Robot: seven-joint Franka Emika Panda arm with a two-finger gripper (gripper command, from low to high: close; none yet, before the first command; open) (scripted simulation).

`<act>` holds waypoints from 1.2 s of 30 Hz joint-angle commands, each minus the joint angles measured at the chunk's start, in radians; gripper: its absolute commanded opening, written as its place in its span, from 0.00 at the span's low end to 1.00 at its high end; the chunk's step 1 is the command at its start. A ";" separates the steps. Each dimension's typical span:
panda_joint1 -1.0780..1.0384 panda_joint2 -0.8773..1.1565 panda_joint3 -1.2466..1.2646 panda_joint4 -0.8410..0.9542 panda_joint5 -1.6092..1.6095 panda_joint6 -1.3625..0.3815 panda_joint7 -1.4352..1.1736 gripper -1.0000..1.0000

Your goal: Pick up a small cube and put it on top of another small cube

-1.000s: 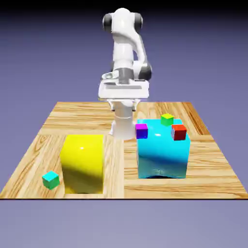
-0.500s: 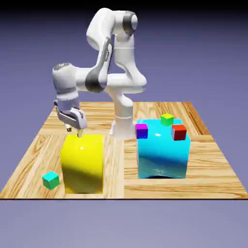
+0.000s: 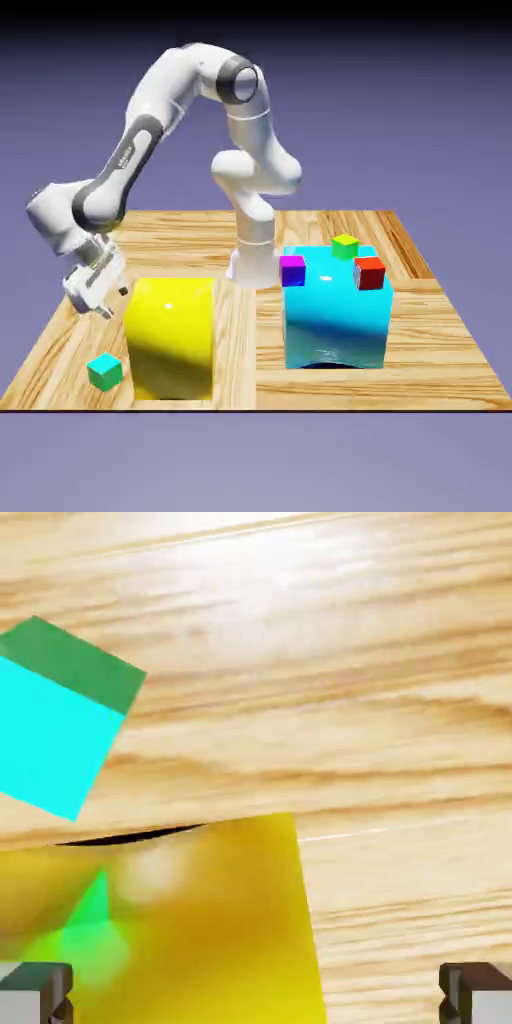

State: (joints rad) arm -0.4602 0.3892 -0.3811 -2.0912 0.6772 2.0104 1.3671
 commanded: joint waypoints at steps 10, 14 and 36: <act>-0.253 0.256 0.217 0.160 0.368 0.029 0.036 0.50; -0.235 0.326 0.251 0.173 0.421 0.089 0.002 0.00; -0.024 -0.263 0.756 0.086 0.033 -0.206 -0.002 0.00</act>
State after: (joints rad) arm -0.4747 0.1258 0.3752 -2.0053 0.7127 1.8049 1.3649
